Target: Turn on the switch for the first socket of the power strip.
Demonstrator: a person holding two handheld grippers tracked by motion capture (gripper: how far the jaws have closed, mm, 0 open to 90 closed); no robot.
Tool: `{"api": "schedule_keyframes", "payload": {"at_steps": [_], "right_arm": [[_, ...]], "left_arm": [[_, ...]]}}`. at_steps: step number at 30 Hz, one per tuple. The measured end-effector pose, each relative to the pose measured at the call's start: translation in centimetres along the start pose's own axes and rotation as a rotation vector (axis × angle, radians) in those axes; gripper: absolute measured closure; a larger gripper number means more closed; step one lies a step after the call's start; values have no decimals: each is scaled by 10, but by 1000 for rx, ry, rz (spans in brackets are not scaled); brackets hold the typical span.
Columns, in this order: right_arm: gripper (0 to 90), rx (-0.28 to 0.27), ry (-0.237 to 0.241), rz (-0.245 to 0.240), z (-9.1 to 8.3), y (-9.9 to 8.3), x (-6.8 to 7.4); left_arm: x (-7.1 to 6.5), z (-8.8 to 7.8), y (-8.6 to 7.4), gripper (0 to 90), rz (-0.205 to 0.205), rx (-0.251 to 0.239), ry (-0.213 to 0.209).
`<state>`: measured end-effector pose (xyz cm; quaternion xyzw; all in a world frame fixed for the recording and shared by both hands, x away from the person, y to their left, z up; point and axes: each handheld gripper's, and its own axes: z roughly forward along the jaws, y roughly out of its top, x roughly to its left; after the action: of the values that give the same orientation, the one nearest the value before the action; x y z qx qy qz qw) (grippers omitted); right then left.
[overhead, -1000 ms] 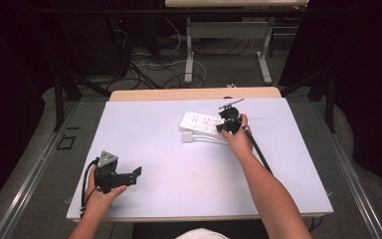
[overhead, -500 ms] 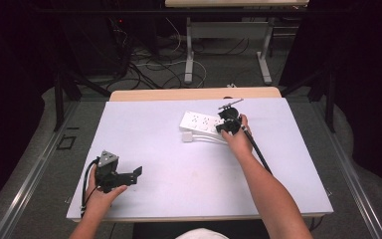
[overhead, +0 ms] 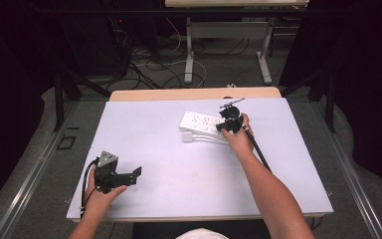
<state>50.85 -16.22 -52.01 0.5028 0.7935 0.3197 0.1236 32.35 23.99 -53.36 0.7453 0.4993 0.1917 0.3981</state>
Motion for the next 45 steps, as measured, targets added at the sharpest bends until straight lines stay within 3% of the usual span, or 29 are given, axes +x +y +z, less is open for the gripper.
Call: {"api": "schedule_keyframes", "payload": {"at_steps": [4, 11, 24, 30, 34, 38, 45], "right_arm": [[818, -9, 10, 5, -1, 0, 0], [767, -15, 14, -30, -5, 0, 5], [657, 20, 25, -73, -17, -1, 12], [575, 23, 75, -49, -23, -3, 17], [547, 14, 102, -86, -26, -6, 19], [521, 14, 104, -79, -30, -9, 22], [489, 4, 136, -110, -40, -18, 24]], "left_arm": [[-1, 1, 0, 11, -5, -4, -2], [0, 1, 0, 11, -8, -8, -1], [0, 1, 0, 11, -9, -4, 0], [0, 0, 0, 11, -6, -2, 0], [0, 0, 0, 11, -6, -4, 0], [-1, 0, 0, 12, -6, -2, 0], [-1, 1, 0, 11, -6, -4, 0]]}}
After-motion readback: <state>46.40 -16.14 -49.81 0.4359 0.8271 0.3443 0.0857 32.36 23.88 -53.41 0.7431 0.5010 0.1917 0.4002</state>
